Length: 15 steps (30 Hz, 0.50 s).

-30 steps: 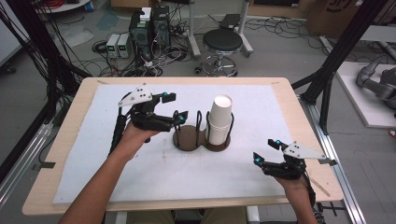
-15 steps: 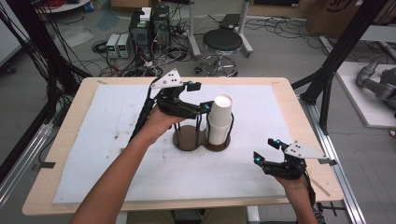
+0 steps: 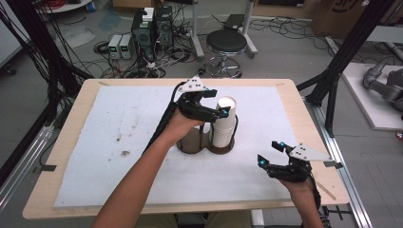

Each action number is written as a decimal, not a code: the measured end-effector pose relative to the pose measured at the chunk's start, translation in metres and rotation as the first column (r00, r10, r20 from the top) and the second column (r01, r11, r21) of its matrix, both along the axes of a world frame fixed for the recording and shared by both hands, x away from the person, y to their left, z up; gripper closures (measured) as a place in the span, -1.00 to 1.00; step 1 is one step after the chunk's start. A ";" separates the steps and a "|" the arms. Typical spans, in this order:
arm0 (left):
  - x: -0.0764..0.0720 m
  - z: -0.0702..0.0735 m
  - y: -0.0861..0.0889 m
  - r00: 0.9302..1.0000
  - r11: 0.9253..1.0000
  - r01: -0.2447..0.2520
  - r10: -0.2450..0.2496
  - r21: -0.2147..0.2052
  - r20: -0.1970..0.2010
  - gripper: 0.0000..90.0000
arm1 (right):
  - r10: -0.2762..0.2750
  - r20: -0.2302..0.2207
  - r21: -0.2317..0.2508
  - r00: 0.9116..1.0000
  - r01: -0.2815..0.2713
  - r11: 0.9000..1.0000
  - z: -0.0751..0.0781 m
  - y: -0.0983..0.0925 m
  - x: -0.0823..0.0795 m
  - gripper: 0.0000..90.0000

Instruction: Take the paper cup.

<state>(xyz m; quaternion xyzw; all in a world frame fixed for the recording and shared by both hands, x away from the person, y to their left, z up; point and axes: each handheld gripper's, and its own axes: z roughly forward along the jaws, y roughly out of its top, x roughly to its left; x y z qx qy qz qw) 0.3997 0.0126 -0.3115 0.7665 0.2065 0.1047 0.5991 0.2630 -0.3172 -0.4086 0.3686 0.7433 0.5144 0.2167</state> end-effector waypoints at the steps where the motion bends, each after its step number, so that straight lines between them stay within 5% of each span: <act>1: 0.001 -0.001 -0.001 1.000 1.000 -0.001 0.001 0.002 -0.003 -0.62 | 0.000 -0.001 0.001 1.000 0.000 1.000 0.000 0.000 0.000 -0.53; 15: 0.007 -0.007 -0.008 1.000 1.000 0.004 -0.004 0.004 -0.024 -0.45 | -0.003 -0.003 0.000 1.000 0.003 1.000 0.000 -0.001 0.000 -0.53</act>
